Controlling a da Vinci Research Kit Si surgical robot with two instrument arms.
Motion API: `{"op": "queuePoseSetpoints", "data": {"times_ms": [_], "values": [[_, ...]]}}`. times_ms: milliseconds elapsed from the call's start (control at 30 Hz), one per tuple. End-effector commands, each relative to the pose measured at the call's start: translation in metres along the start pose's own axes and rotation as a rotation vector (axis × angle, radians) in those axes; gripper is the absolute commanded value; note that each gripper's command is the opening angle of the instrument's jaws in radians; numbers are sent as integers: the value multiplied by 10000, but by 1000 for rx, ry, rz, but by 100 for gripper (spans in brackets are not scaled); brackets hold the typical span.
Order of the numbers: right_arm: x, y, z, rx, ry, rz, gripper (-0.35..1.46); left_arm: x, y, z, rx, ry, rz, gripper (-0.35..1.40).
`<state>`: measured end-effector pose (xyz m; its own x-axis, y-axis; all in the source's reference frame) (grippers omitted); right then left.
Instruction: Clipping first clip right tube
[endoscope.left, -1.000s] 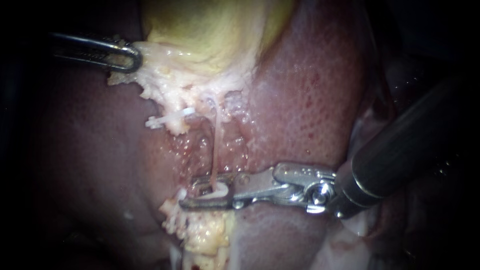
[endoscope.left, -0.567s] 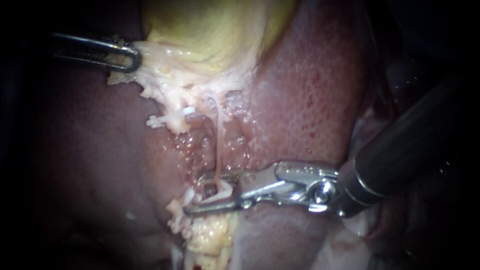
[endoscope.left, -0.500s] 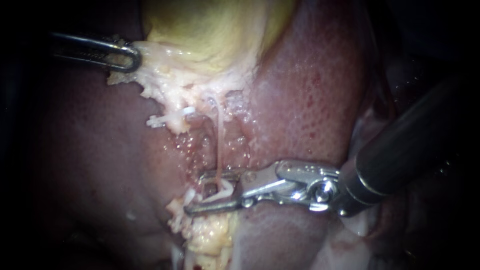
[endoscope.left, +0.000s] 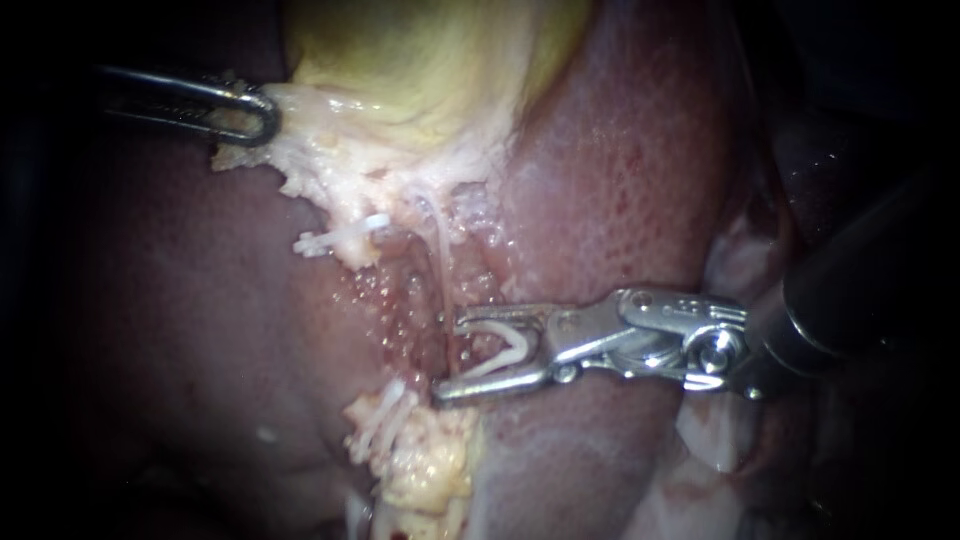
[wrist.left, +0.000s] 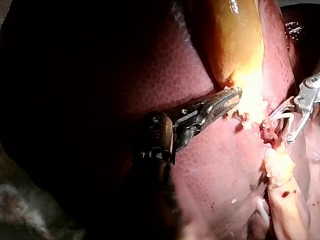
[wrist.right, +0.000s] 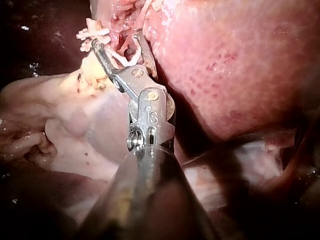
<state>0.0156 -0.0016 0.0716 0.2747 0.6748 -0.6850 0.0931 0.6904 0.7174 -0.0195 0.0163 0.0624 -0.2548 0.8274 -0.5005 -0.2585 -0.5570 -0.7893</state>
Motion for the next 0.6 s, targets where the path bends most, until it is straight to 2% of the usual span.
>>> {"op": "queuePoseSetpoints", "data": {"times_ms": [33,367,600], "values": [[0,-2,3,12,2,0,50,0,0,0,0,0,0,-35],[-3,-9,16,83,16,-14,48,0,0,0,0,0,0,-35],[-14,-14,30,143,23,-12,46,0,0,0,0,0,0,-35]]}}
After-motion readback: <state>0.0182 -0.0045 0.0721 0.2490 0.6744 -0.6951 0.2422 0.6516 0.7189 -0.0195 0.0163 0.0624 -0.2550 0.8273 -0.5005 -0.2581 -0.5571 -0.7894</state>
